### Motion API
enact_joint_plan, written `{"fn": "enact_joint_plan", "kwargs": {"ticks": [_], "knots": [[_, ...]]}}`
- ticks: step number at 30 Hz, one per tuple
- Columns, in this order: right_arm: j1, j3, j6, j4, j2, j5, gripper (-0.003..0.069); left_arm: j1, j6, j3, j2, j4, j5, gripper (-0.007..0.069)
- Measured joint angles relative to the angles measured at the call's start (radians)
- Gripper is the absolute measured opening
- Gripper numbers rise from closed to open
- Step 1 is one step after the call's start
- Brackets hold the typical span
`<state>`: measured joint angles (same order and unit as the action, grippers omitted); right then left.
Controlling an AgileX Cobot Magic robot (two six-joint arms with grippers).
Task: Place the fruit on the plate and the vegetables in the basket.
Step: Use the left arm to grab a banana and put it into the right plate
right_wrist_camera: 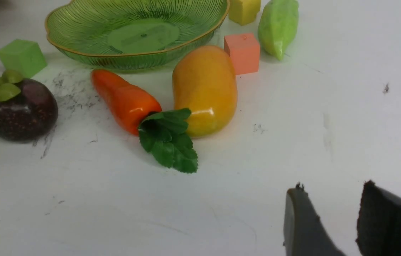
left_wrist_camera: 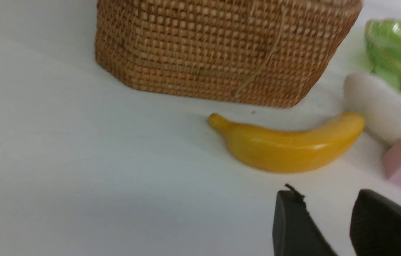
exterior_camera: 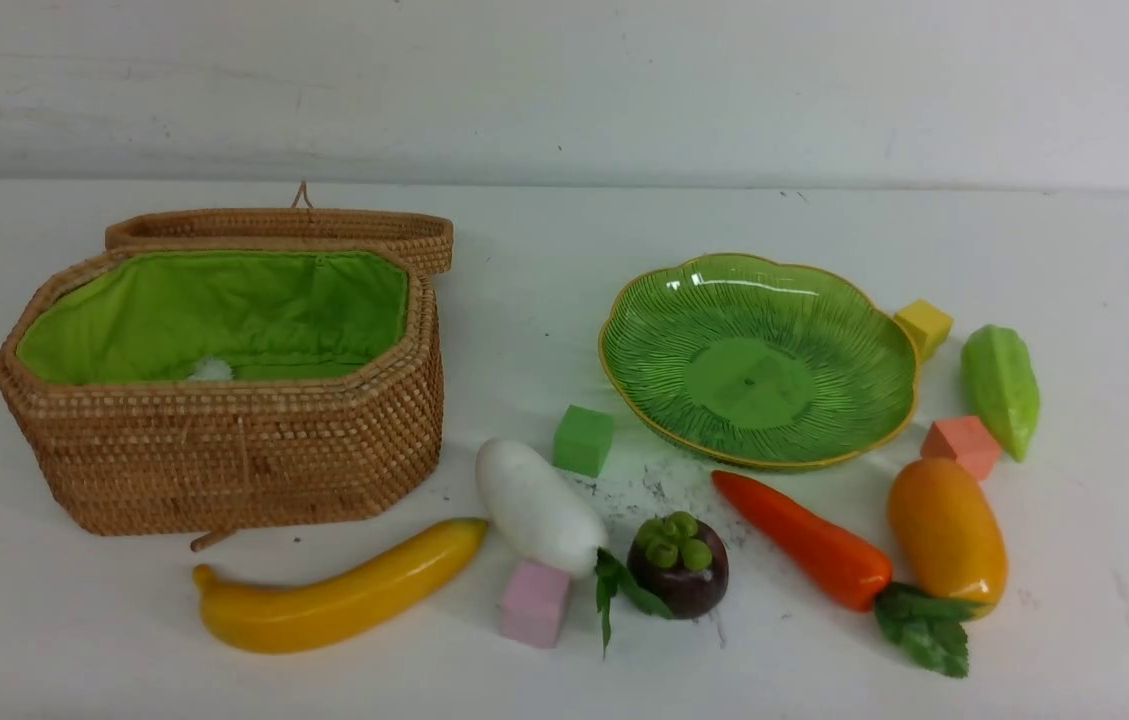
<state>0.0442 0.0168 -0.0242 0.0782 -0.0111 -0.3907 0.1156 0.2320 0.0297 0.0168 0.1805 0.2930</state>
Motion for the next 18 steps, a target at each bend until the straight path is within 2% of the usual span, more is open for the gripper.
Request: {"fn": "enact_joint_plan", "kwargs": {"ticks": [6,8,9,11,13,16,17,18], "knots": [[0.000,0.000,0.000,0.000,0.000,0.000,0.0240,0.000,0.149,0.000,0.000,0.405,-0.193,0.0239],[0.000,0.000,0.000,0.000,0.000,0.000,0.0240,0.000,0.159,0.000,0.000,0.451,-0.231,0.0239],[0.000,0.000,0.000,0.000,0.000,0.000,0.0240,0.000,0.165,0.000,0.000,0.518,-0.293,0.0237],[0.000,0.000,0.000,0.000,0.000,0.000,0.0240,0.000,0.166,0.000,0.000,0.550,-0.336,0.0223],[0.000,0.000,0.000,0.000,0.000,0.000,0.0240,0.000,0.148,-0.006,0.000,0.555,-0.343,0.0167],[0.000,0.000,0.000,0.000,0.000,0.000,0.0240,0.000,0.078,-0.071,0.000,0.529,-0.247,0.0017],[0.000,0.000,0.000,0.000,0.000,0.000,0.0240,0.000,0.055,-0.104,-0.005,0.521,-0.206,-0.0013],[0.000,0.000,0.000,0.000,0.000,0.000,0.0240,0.000,0.028,-0.149,-0.024,0.514,-0.157,-0.0013]]}}
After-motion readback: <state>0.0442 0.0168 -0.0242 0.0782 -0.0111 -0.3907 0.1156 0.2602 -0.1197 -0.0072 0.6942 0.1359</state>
